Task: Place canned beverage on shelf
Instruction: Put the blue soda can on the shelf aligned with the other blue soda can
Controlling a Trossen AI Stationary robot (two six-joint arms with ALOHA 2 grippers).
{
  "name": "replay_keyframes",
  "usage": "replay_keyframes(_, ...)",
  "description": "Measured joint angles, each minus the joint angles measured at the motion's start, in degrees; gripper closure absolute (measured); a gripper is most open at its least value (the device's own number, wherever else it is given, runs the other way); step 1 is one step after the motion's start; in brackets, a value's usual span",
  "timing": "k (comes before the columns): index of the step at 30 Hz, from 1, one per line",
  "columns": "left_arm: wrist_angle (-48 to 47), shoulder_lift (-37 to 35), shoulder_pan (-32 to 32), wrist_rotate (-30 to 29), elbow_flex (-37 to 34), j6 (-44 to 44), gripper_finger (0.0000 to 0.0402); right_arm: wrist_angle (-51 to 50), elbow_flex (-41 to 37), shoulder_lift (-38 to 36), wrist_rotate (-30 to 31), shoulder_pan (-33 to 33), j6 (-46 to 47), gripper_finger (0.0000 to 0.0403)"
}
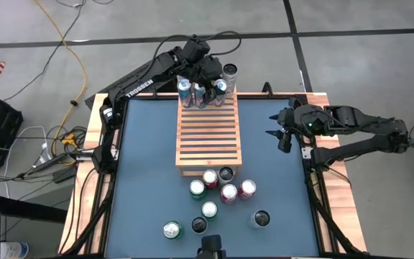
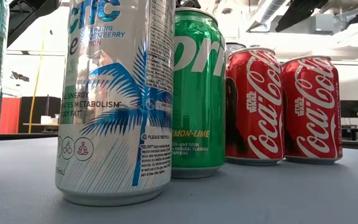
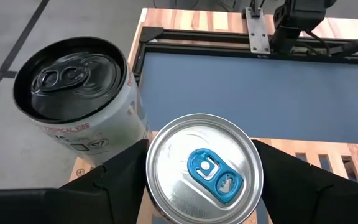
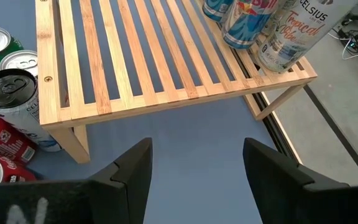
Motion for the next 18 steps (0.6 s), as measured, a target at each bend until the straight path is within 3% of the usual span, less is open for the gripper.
replay_keyframes(7, 0.0, 0.0, 0.0, 0.2, -0.1, 1.4, 0.0150, 0.0, 0.0, 0.0, 0.0, 0.0, 0.0, 0.0171)
replay_keyframes(18, -0.9, 0.0, -1.0, -5.0, -0.1, 1.5, 0.0149, 0.0, 0.0, 0.0, 0.0, 0.0, 0.0, 0.0171)
